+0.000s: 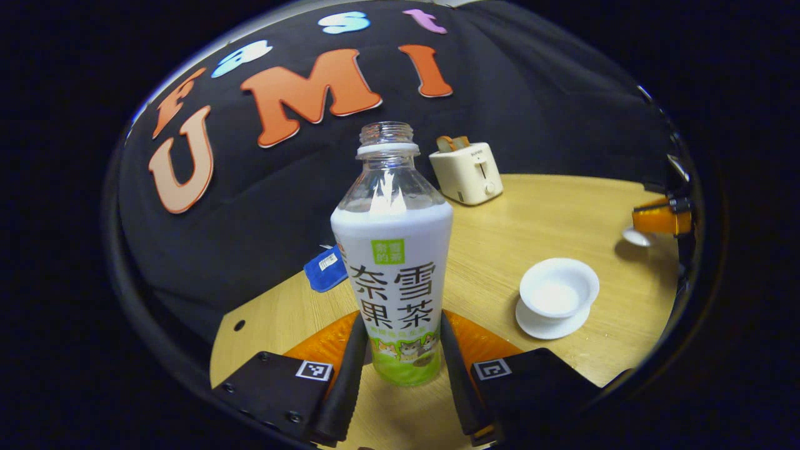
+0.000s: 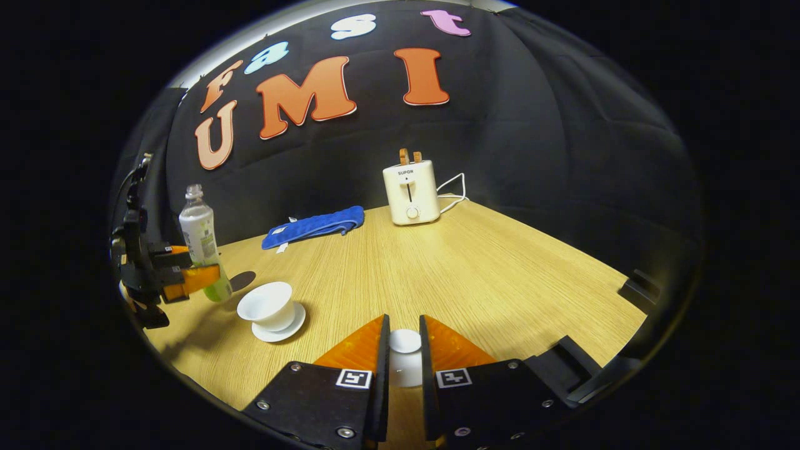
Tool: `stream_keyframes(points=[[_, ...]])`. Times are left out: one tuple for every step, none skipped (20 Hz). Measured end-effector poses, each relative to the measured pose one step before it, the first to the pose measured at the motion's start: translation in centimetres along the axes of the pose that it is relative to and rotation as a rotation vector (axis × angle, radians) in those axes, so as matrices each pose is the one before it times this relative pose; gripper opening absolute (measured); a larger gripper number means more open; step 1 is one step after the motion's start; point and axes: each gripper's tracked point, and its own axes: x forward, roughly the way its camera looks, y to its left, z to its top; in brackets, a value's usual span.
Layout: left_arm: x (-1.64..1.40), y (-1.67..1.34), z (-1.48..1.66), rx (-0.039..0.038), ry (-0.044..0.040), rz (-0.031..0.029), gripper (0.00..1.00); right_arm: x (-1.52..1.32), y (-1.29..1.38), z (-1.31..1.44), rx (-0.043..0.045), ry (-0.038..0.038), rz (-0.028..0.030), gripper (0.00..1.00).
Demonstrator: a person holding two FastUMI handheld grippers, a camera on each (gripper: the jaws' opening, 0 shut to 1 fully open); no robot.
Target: Open the teacup lid with one hand, grasp the water bottle and pour water into the teacup with the other hand; after pouring, place the water bottle on the coaster and then close the teacup lid.
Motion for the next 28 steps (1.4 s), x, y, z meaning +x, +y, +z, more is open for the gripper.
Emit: stream_keyframes(points=[[-0.155, -0.070, 0.496, -0.04234, -0.02357, 0.00988, 0.64, 0.186, 0.400, -0.056, 0.00660, 0.00506, 0.00808, 0.23], [0.284, 0.341, 0.318, -0.03819, -0.01886, 0.01014, 0.64, 0.050, 0.372, -0.128, -0.00105, 0.00324, 0.00636, 0.23], [-0.047, 0.347, 0.767, -0.04743, -0.02822, 0.02021, 0.64, 0.197, 0.398, -0.066, -0.01209, 0.00148, 0.00373, 0.23], [0.243, -0.083, 0.539, -0.03462, -0.02300, 0.01152, 0.65, 0.106, 0.328, 0.080, -0.00771, 0.00135, 0.00378, 0.23], [0.021, -0.038, 0.285, -0.03374, -0.01679, 0.01040, 0.65, 0.094, 0.207, 0.028, -0.00414, 0.00200, 0.00217, 0.23], [-0.024, 0.061, -0.009, -0.02167, 0.00382, 0.00914, 0.67, 0.130, 0.116, 0.039, -0.00262, 0.00089, 0.00077, 0.23], [-0.098, 0.209, -0.072, -0.01570, 0.00802, 0.01100, 0.65, 0.196, 0.120, 0.003, -0.00410, 0.00134, -0.00087, 0.23], [0.136, 0.069, -0.069, -0.01414, 0.01058, 0.00863, 0.65, 0.216, 0.057, -0.014, -0.00396, 0.00222, -0.00183, 0.23], [0.054, 0.122, -0.026, -0.00367, 0.00453, 0.00870, 0.67, 0.210, 0.005, -0.017, -0.00516, 0.00350, -0.00381, 0.23], [0.389, -0.036, -0.222, -0.00091, 0.01042, 0.01082, 0.65, 0.141, 0.038, 0.014, -0.00239, 0.00226, -0.00165, 0.23], [0.211, 0.155, -0.171, -0.00297, 0.00560, 0.00933, 0.67, 0.082, 0.018, 0.002, -0.00072, 0.00194, -0.00198, 0.19], [0.143, -0.024, -0.303, -0.00217, 0.01379, 0.00020, 0.67, 0.150, -0.002, 0.017, -0.00149, 0.00103, -0.00099, 0.23], [0.268, 0.112, -0.114, -0.00662, 0.01059, 0.00138, 0.65, 0.178, 0.085, -0.042, -0.00251, 0.00263, -0.00094, 0.23], [0.092, -0.014, -0.055, -0.01150, 0.00902, 0.00027, 0.65, 0.138, 0.119, -0.033, -0.00222, 0.00242, -0.00053, 0.23], [0.194, 0.041, -0.058, -0.01247, 0.00510, 0.00064, 0.65, 0.079, 0.068, -0.013, -0.00287, 0.00208, 0.00015, 0.23], [0.027, -0.073, 0.039, -0.00991, 0.00360, 0.00031, 0.65, 0.067, 0.034, -0.012, -0.00310, 0.00237, 0.00045, 0.23], [-0.023, -0.113, -0.147, -0.00912, 0.00406, -0.00113, 0.65, 0.041, 0.029, 0.065, -0.00039, 0.00045, -0.00022, 0.23], [0.013, -0.069, -0.127, -0.01087, 0.00829, -0.00620, 0.67, 0.052, 0.080, 0.043, -0.00031, 0.00143, -0.00043, 0.23], [-0.079, -0.111, -0.124, -0.00403, 0.01669, -0.00923, 0.65, 0.184, -0.030, -0.038, -0.00084, 0.00111, -0.00032, 0.23], [-0.231, 0.194, -0.061, -0.00127, 0.01411, 0.00811, 0.65, 0.073, 0.015, -0.008, -0.00077, 0.00189, -0.00081, 0.23], [-0.049, -0.052, 0.354, -0.00164, -0.01515, 0.00032, 0.65, 0.085, -0.057, -0.104, -0.00138, 0.00184, -0.00150, 0.23], [0.083, -0.072, -0.264, -0.01038, 0.00464, 0.00410, 0.65, 0.263, -0.014, -0.098, -0.00452, 0.00482, -0.00120, 0.23], [0.001, -0.035, 0.097, -0.00453, -0.00407, 0.00152, 0.65, 0.129, -0.095, -0.153, -0.00169, 0.00610, 0.00003, 0.23], [-0.023, -0.070, 0.060, -0.00419, -0.00623, 0.00027, 0.66, 0.123, -0.001, -0.013, 0.00133, 0.00642, 0.00063, 0.23], [0.117, 0.056, -0.277, 0.00294, 0.00512, -0.00068, 0.65, 0.077, 0.087, -0.008, 0.00390, 0.00081, 0.00201, 0.23], [-0.121, 0.131, -0.029, 0.00474, 0.00395, 0.00038, 0.68, 0.072, -0.036, 0.094, 0.00378, -0.00061, 0.00216, 0.23], [0.039, -0.015, 0.108, 0.00429, -0.00265, 0.00271, 0.67, -0.030, 0.088, -0.030, 0.00090, -0.00053, 0.00193, 0.23], [0.003, 0.022, 0.150, 0.00449, -0.00053, 0.00665, 0.71, 0.008, 0.018, 0.016, -0.00095, 0.00030, 0.00100, 0.23]])
